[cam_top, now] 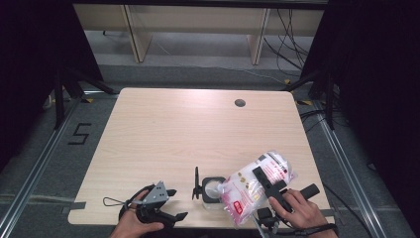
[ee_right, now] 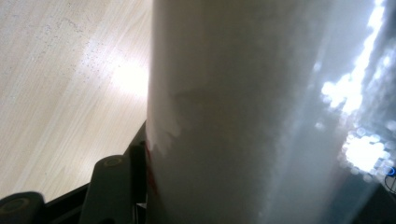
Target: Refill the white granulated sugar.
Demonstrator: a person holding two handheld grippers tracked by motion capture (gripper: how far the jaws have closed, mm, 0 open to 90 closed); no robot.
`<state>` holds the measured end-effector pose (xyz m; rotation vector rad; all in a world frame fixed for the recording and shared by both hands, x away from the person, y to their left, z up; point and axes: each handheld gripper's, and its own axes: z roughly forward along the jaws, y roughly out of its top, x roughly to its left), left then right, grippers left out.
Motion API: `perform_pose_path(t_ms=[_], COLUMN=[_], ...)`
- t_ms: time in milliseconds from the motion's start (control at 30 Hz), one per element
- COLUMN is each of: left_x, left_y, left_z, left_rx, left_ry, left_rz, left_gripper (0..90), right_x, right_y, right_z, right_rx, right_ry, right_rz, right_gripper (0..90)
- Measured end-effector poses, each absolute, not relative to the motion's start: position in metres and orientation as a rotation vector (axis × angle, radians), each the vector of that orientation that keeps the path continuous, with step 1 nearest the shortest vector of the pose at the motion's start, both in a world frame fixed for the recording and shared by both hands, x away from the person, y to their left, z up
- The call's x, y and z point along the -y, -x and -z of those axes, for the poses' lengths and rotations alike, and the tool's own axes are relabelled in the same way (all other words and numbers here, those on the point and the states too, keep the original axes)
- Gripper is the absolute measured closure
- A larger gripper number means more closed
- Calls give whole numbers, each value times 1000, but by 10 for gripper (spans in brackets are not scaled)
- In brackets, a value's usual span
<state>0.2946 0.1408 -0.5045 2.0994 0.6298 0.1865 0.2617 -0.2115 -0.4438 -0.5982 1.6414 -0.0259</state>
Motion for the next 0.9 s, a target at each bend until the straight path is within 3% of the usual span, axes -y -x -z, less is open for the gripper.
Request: perform_pose_path(t_ms=[900], left_x=[-141], left_y=[-294], left_z=[504], left_rx=[-628], left_ry=[-2097], left_rz=[-180], left_gripper=[173], right_x=[212], right_y=[-261], right_z=[444], right_rx=[-1650], right_ry=[593], right_rz=[31], right_gripper=[438])
